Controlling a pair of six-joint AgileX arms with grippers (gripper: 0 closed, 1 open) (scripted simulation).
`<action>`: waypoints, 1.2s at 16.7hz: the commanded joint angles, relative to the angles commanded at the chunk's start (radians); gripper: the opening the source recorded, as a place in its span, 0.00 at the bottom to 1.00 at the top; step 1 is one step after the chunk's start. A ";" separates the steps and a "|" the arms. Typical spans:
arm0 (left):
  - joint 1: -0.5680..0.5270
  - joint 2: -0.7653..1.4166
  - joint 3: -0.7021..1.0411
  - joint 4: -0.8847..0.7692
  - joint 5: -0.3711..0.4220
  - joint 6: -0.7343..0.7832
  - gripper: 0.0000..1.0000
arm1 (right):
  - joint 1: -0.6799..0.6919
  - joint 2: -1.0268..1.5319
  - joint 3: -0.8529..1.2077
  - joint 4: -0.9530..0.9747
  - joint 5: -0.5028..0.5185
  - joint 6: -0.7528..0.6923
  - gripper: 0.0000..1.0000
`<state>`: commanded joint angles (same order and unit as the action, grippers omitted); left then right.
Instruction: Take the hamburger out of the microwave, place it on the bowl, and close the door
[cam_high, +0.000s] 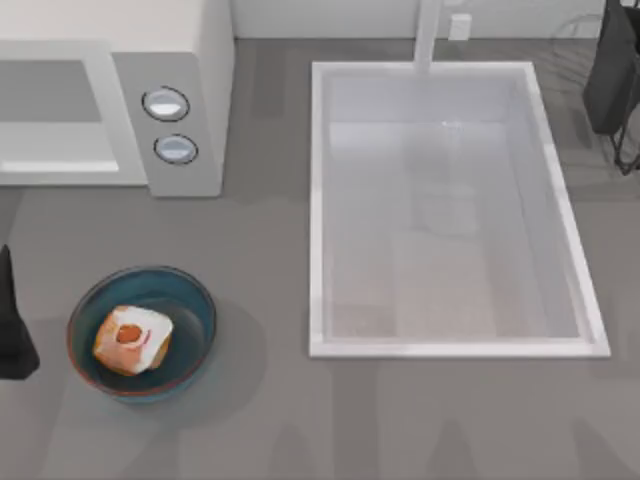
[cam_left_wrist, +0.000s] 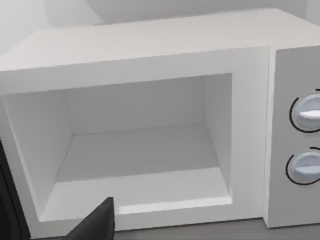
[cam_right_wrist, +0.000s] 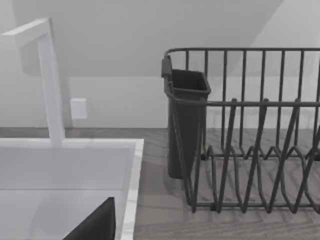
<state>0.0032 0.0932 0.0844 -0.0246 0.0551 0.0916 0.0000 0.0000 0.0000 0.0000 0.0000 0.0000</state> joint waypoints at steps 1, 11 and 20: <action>-0.001 -0.039 -0.034 0.011 -0.023 -0.039 1.00 | 0.000 0.000 0.000 0.000 0.000 0.000 1.00; -0.003 -0.093 -0.084 0.025 -0.055 -0.092 0.77 | 0.000 0.000 0.000 0.000 0.000 0.000 1.00; -0.003 -0.093 -0.084 0.025 -0.055 -0.092 0.10 | 0.000 0.000 0.000 0.000 0.000 0.000 1.00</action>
<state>0.0000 0.0001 0.0000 0.0001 0.0000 0.0000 0.0000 0.0000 0.0000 0.0000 0.0000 0.0000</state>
